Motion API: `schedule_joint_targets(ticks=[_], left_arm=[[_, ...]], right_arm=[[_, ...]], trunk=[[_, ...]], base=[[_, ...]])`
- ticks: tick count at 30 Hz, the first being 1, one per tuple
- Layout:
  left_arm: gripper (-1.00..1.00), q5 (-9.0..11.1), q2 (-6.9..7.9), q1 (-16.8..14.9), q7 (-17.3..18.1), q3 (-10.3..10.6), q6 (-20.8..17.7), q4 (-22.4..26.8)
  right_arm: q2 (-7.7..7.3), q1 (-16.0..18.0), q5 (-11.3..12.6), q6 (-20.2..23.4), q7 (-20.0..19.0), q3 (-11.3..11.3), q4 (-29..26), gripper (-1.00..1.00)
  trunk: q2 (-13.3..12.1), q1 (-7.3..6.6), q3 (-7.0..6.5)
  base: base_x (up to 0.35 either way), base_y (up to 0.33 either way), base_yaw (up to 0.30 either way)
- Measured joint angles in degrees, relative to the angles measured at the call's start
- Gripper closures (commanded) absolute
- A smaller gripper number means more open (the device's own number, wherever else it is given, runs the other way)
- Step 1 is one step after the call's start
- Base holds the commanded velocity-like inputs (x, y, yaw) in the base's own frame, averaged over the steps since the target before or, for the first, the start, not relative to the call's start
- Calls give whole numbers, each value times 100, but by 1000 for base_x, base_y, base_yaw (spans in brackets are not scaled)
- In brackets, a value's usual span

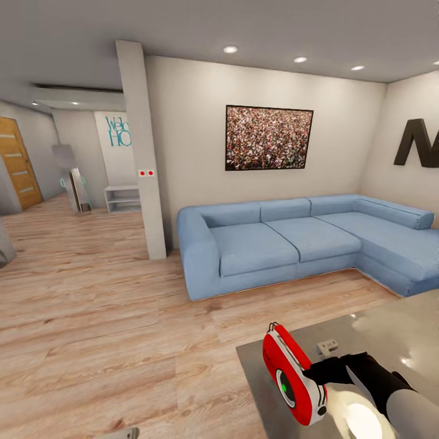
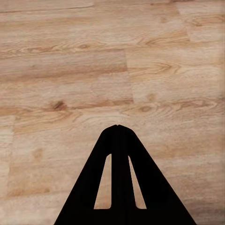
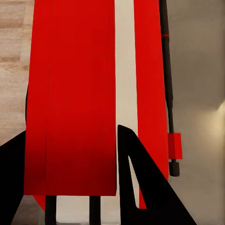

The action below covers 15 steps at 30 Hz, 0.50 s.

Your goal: Turn on the radio receiver that's on the table in the living room.

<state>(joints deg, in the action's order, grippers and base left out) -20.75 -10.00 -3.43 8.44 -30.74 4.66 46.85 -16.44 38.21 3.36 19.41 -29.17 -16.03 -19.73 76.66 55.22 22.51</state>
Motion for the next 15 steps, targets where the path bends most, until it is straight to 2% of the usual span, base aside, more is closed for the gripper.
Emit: schedule_joint_targets(ticks=[12,15], left_arm=[[100,-1,0,0,0,-2,0,0],[100,0,0,0,0,-2,0,0]], right_arm=[[0,0,-2,0,0,-1,1,100],[0,0,2,0,0,1,0,100]], trunk=[[440,241,197],[441,242,197]], base=[[0,0,0],[0,0,0]])
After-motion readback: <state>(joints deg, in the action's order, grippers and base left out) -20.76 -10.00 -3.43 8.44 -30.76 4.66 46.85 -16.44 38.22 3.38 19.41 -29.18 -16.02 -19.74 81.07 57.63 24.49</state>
